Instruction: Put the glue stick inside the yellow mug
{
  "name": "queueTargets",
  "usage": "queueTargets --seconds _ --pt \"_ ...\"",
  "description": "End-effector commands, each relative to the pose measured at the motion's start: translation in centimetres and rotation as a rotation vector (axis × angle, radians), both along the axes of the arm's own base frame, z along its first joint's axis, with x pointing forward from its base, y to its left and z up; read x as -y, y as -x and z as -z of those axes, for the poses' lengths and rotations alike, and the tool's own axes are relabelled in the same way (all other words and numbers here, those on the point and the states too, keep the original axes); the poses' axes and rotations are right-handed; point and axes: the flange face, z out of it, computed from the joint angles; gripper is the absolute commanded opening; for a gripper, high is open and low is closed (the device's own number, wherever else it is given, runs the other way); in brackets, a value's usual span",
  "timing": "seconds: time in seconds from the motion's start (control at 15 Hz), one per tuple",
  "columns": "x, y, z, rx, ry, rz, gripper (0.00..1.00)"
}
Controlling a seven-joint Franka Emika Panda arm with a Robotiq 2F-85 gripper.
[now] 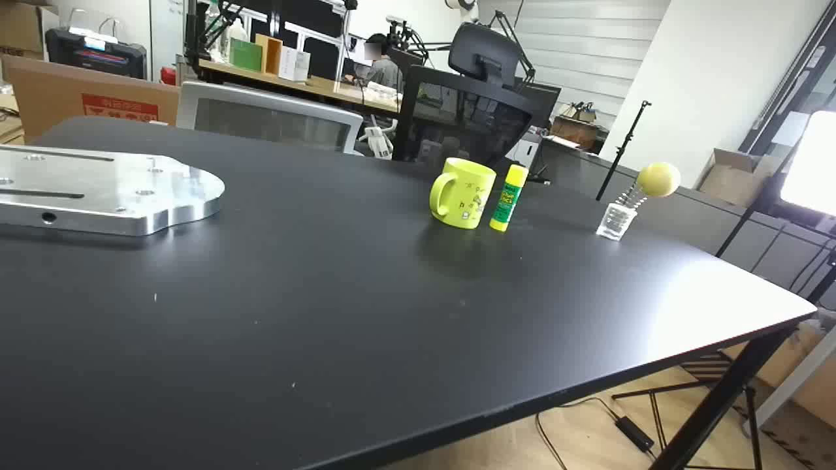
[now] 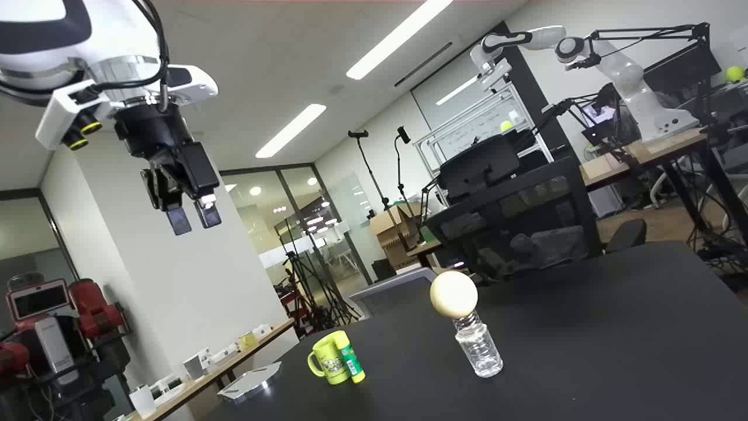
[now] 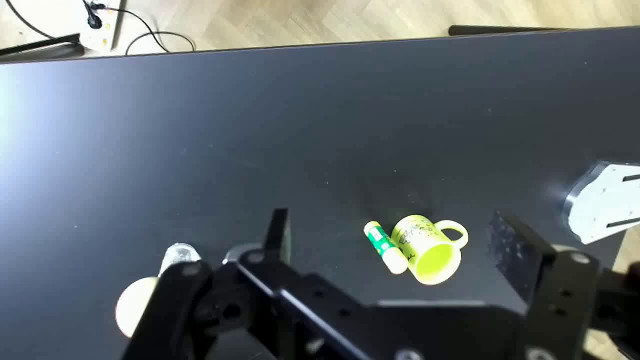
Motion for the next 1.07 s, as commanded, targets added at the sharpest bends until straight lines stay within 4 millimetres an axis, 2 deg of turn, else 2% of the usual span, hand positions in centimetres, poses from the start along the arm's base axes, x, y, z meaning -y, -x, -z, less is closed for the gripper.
queueTargets --seconds 0.0,0.6,0.8,1.0 --pt "0.0 0.0 0.0 0.000 0.000 0.000 1.00" --pt "0.0 0.0 -0.2 0.003 0.001 0.000 1.00" --pt "0.0 -1.0 0.4 0.007 0.017 -0.058 1.00" --pt "-0.4 -2.6 1.3 0.020 0.053 -0.192 1.00"
